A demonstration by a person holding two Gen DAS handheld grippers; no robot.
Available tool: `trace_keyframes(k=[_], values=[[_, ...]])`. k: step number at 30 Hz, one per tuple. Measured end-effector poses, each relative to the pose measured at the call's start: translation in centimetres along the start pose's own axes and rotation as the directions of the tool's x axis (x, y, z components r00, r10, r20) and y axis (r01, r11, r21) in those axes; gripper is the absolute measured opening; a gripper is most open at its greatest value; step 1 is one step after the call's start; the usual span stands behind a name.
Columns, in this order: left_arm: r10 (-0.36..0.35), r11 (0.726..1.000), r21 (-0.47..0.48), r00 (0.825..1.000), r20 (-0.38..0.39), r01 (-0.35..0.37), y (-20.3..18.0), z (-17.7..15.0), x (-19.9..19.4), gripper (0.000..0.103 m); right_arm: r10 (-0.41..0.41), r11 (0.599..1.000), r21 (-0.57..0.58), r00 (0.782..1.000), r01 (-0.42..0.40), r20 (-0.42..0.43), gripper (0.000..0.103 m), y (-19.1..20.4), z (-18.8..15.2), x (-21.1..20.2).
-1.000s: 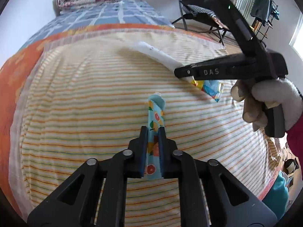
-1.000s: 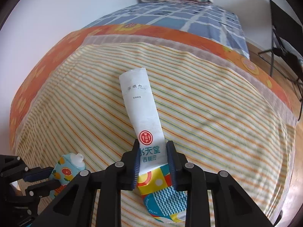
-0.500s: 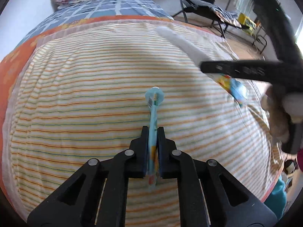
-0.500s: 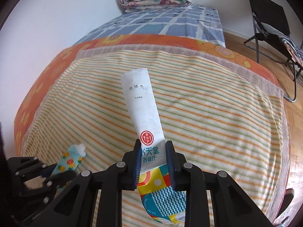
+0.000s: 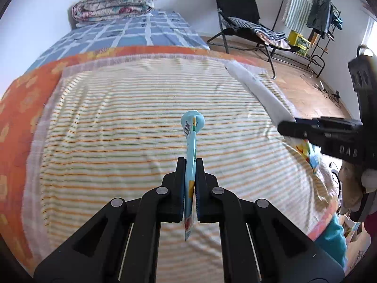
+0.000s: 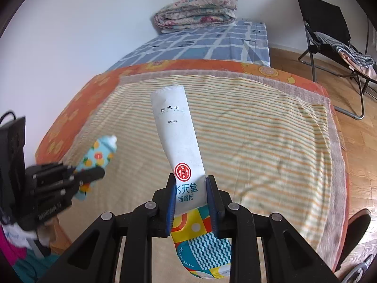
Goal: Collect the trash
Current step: 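Carry the lotion bottle and tube over the blue basket with both tools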
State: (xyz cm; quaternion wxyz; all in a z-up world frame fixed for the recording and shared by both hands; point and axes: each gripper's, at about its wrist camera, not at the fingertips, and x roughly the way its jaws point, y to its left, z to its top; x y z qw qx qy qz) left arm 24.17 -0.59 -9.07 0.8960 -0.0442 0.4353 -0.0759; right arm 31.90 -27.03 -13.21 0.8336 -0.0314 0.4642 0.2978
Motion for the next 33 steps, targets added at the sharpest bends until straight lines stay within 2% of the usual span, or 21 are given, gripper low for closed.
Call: trace_keyframes(k=[5, 17, 27, 33], values=[[-0.014, 1.000, 0.013, 0.999, 0.031, 0.014, -0.4, -1.5, -4.7, 0.005, 0.019, 1.000, -0.009, 1.000, -0.019, 0.018, 0.023, 1.7, -2.8, -3.9], [-0.042, 0.997, 0.070, 0.999, -0.010, 0.043, -2.7, -9.5, -10.6, 0.005, 0.093, 0.995, 0.038, 0.995, -0.092, -0.023, 0.023, 6.2, -12.6, -9.3], [-0.067, 0.986, 0.147, 0.995, -0.072, 0.077, -5.0, -15.9, -11.9, 0.005, 0.130, 0.987, 0.111, 0.985, -0.117, -0.115, 0.023, 9.1, -21.0, -10.0], [-0.067, 0.986, 0.144, 0.991, -0.113, 0.084, -4.9, -18.2, -11.5, 0.005, 0.137, 0.982, 0.151, 0.977, -0.112, -0.163, 0.024, 9.5, -24.4, -9.7]])
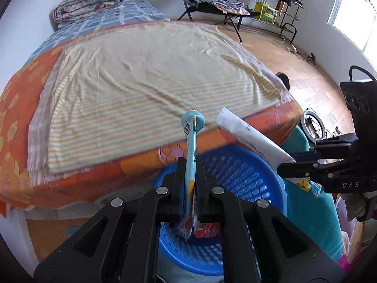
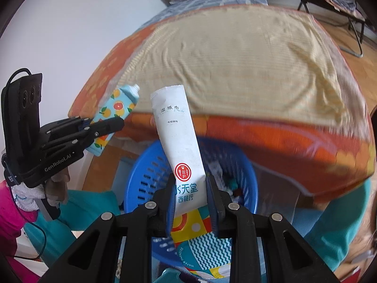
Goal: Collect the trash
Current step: 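Carry the lotion bottle and tube over the blue basket with both tools, then open both tools to drop the bottle and tube into the basket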
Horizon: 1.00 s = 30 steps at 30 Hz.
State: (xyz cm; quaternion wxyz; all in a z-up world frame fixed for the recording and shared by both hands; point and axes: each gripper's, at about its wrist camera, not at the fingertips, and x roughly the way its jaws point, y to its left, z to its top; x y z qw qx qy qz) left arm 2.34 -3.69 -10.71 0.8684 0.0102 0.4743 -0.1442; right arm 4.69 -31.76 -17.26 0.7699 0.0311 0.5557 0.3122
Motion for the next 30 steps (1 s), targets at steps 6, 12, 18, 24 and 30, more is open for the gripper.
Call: trace_keyframes(k=[6, 12, 18, 24, 30], values=[[0.003, 1.000, -0.014, 0.998, -0.059, -0.004, 0.3, -2.1, 1.2, 0.005, -0.006, 0.999, 0.031, 0.997, 0.008, -0.072, 0.024, 0.0, -2.4, 2.0], [0.000, 1.000, -0.028, 0.994, -0.110, -0.003, 0.6, -3.7, 2.4, 0.005, -0.004, 0.998, 0.064, 0.992, 0.012, -0.128, 0.024, 0.0, -3.5, 4.3], [-0.002, 0.999, -0.037, 0.990, -0.140, -0.003, 0.6, -4.4, 3.2, 0.005, -0.006, 0.995, 0.094, 0.986, 0.022, -0.165, 0.024, -0.2, -4.0, 5.5], [-0.009, 1.000, -0.019, 0.988, -0.156, 0.006, -0.1, -4.5, 3.7, 0.005, -0.017, 0.995, 0.097, 0.986, 0.033, -0.164, 0.027, -0.2, -3.7, 5.8], [-0.007, 1.000, -0.004, 0.987, -0.159, 0.006, -0.7, -4.4, 3.8, 0.005, -0.029, 0.994, 0.104, 0.987, 0.045, -0.157, 0.031, 0.0, -3.5, 6.1]])
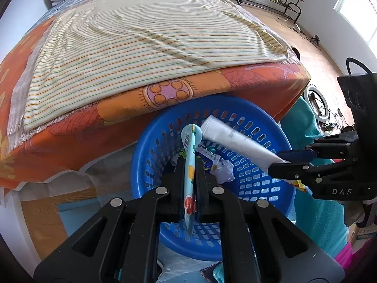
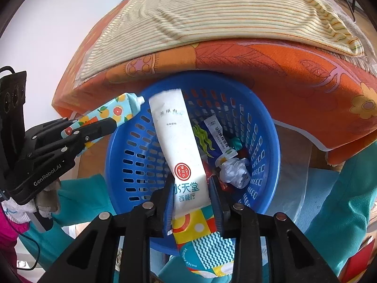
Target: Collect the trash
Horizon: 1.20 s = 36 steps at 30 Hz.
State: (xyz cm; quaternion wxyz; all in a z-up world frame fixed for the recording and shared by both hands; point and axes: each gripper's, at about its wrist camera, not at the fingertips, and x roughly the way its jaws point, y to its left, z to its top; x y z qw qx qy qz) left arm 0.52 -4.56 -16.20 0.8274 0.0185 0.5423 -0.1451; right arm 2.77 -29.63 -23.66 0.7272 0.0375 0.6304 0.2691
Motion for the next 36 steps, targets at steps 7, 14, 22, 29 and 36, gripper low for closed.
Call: trace_keyframes(k=[7, 14, 22, 29, 36], values=[[0.008, 1.000, 0.003, 1.000, -0.002, -0.008, 0.0, 0.2, 0.2, 0.024, -0.020, 1.000, -0.006, 0.999, 0.020, 0.025, 0.033, 0.3, -0.1, -0.2], [0.021, 1.000, -0.007, 1.000, 0.017, -0.021, 0.3, 0.4, -0.2, 0.049, -0.048, 0.999, -0.021, 0.996, 0.049, 0.069, 0.053, 0.3, 0.1, -1.2], [0.033, 0.999, -0.041, 0.999, 0.041, -0.031, 0.7, 1.0, -1.0, 0.060, -0.106, 0.991, -0.066, 0.986, 0.115, 0.129, 0.072, 1.2, -0.2, -2.4], [0.041, 0.995, -0.090, 0.997, 0.066, -0.035, 1.6, 1.5, -2.2, 0.070, -0.125, 0.987, -0.074, 0.973, 0.142, 0.194, 0.082, 2.0, -0.2, -4.0], [0.045, 0.994, -0.105, 0.992, 0.116, -0.033, 1.5, 2.4, -4.5, 0.070, -0.152, 0.976, -0.107, 0.948, 0.188, 0.279, 0.088, 3.7, 0.1, -6.1]])
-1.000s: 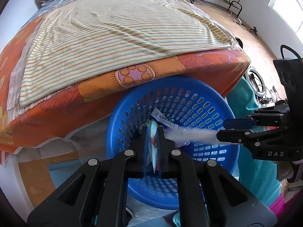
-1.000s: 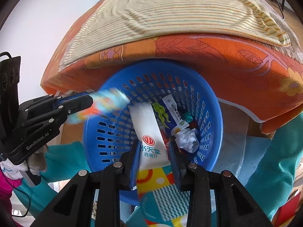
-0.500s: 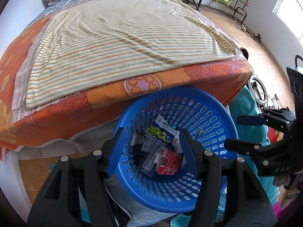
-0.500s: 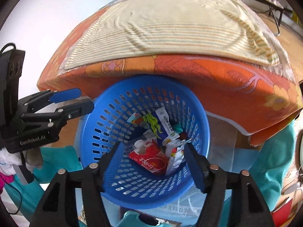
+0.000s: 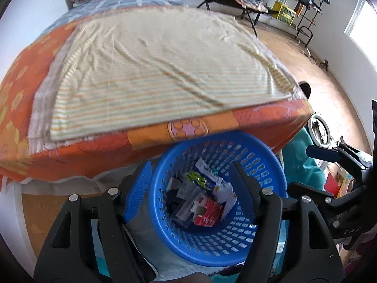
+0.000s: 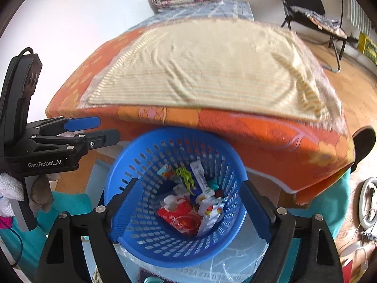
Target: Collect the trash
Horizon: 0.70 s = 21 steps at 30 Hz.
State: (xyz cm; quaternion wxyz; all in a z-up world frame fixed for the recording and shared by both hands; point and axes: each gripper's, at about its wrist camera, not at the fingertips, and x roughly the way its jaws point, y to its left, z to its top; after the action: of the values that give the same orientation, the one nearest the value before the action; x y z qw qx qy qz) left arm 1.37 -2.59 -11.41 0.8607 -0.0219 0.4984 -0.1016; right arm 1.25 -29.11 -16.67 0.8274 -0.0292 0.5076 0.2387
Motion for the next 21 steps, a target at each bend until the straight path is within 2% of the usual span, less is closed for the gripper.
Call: trace_keyframes(k=[5, 8, 10, 13, 16, 21], values=[[0.010, 1.000, -0.010, 0.997, 0.078, -0.009, 0.2, 1.7, -2.6, 0.072, -0.004, 1.000, -0.008, 0.998, 0.005, 0.062, 0.091, 0.5, 1.0, -1.7], [0.011, 1.000, -0.025, 0.991, 0.133, -0.008, 0.5, 2.9, -4.3, 0.081, -0.005, 1.000, -0.009, 0.994, 0.006, 0.110, 0.093, 0.8, 1.9, -2.8], [0.024, 0.999, -0.026, 0.984, 0.174, -0.019, 0.6, 3.7, -5.5, 0.082, -0.001, 1.000, -0.009, 0.990, 0.003, 0.144, 0.093, 1.0, 2.6, -3.6], [0.052, 0.999, -0.026, 0.970, 0.238, -0.048, 0.9, 4.8, -7.2, 0.085, 0.001, 1.000, -0.015, 0.982, 0.002, 0.189, 0.094, 1.5, 3.7, -4.7], [0.065, 0.998, -0.045, 0.954, 0.294, -0.054, 1.3, 5.9, -8.8, 0.091, 0.000, 1.000, -0.025, 0.971, 0.006, 0.239, 0.103, 1.8, 4.5, -5.7], [0.087, 0.995, -0.074, 0.925, 0.369, -0.064, 2.1, 7.2, -11.0, 0.092, -0.008, 0.999, -0.038, 0.950, 0.021, 0.313, 0.103, 2.4, 5.8, -7.1]])
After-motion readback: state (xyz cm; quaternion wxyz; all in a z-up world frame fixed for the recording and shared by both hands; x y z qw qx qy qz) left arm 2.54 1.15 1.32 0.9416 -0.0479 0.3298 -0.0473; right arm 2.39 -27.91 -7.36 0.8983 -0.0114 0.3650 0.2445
